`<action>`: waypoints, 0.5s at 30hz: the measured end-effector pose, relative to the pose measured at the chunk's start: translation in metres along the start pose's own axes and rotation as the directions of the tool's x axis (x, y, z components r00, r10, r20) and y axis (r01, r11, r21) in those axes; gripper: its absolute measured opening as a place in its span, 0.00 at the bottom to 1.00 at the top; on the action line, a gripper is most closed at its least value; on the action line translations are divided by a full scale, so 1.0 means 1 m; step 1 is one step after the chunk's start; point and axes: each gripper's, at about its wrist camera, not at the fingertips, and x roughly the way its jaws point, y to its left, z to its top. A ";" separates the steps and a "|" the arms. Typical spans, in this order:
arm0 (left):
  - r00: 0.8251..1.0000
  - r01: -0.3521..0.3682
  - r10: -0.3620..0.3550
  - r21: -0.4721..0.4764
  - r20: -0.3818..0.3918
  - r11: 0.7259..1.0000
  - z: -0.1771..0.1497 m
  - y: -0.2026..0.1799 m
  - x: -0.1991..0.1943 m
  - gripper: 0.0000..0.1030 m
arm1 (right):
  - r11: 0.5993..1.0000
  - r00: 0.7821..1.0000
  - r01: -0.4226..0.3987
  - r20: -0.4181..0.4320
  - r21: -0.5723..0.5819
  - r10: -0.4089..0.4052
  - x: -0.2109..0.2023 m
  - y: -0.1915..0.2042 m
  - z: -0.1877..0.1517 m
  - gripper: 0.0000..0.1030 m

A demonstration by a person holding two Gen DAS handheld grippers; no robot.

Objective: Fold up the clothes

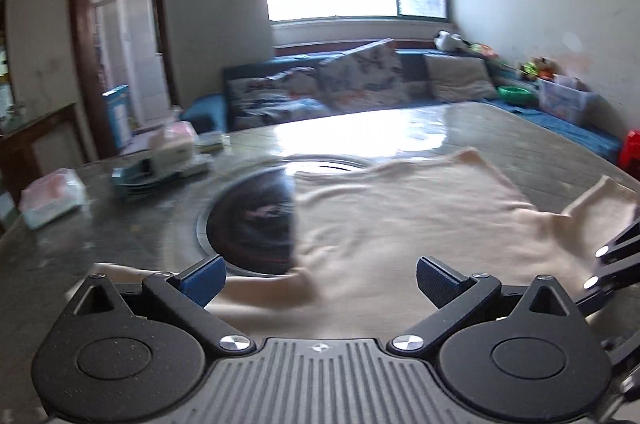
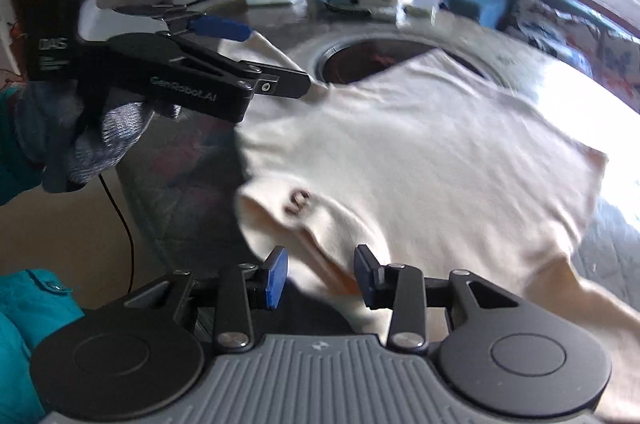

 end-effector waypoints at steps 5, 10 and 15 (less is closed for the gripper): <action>0.999 0.020 -0.019 0.019 -0.026 1.000 0.005 -0.021 0.014 1.00 | 1.000 1.000 0.000 0.027 0.021 -0.001 -0.009 -0.004 -0.006 0.36; 0.999 0.042 -0.041 0.035 -0.032 0.998 0.011 -0.034 0.021 1.00 | 0.992 0.992 0.075 0.096 0.105 -0.086 -0.037 -0.032 -0.012 0.37; 0.995 0.087 -0.084 0.065 -0.049 0.994 0.007 -0.055 0.025 1.00 | 0.956 0.975 0.164 0.107 0.243 -0.195 -0.044 -0.074 -0.021 0.37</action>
